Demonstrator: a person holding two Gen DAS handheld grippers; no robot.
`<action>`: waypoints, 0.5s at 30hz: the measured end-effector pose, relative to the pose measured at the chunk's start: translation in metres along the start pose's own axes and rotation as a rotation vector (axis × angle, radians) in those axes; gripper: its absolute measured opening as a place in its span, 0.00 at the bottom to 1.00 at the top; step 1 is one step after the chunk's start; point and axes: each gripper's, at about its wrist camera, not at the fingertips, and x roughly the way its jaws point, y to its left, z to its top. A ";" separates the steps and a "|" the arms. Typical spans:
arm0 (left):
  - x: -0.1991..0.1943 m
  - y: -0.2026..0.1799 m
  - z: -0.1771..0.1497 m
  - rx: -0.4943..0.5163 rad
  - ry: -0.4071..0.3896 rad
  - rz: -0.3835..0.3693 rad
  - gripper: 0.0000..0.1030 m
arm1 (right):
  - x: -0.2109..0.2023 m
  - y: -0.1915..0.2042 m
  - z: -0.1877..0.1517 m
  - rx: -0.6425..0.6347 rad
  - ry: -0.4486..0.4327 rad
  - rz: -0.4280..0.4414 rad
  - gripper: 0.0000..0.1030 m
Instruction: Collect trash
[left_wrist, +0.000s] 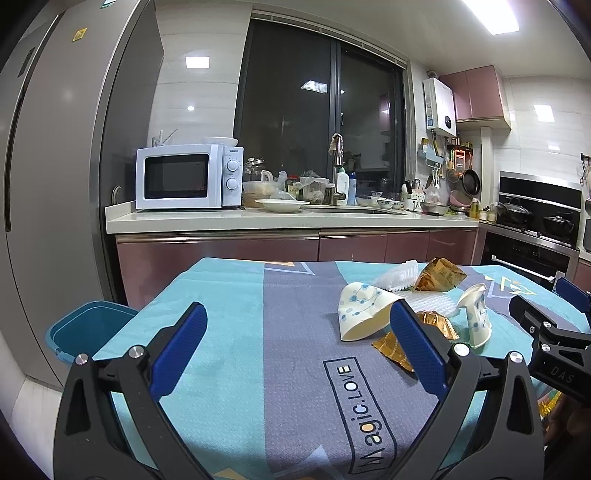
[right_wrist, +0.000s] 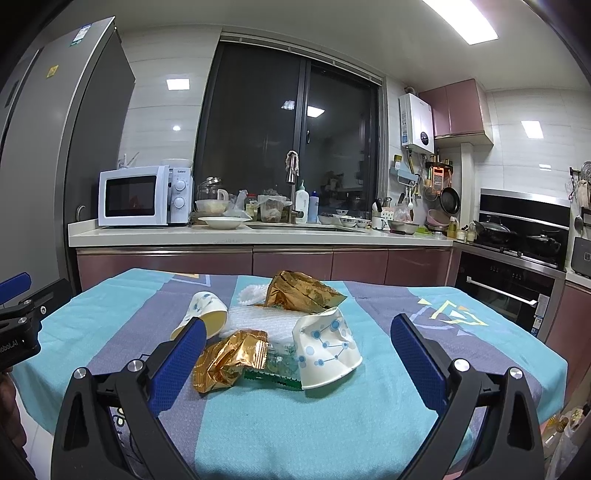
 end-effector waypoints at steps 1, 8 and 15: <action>0.000 0.000 0.000 0.000 0.001 0.000 0.95 | 0.000 0.000 0.000 0.000 0.000 -0.001 0.94; 0.000 -0.001 0.002 0.007 -0.007 -0.003 0.95 | 0.000 -0.002 0.003 0.002 -0.001 -0.004 0.94; 0.002 -0.003 0.006 0.012 -0.012 -0.005 0.95 | 0.001 -0.003 0.004 0.004 0.000 -0.005 0.94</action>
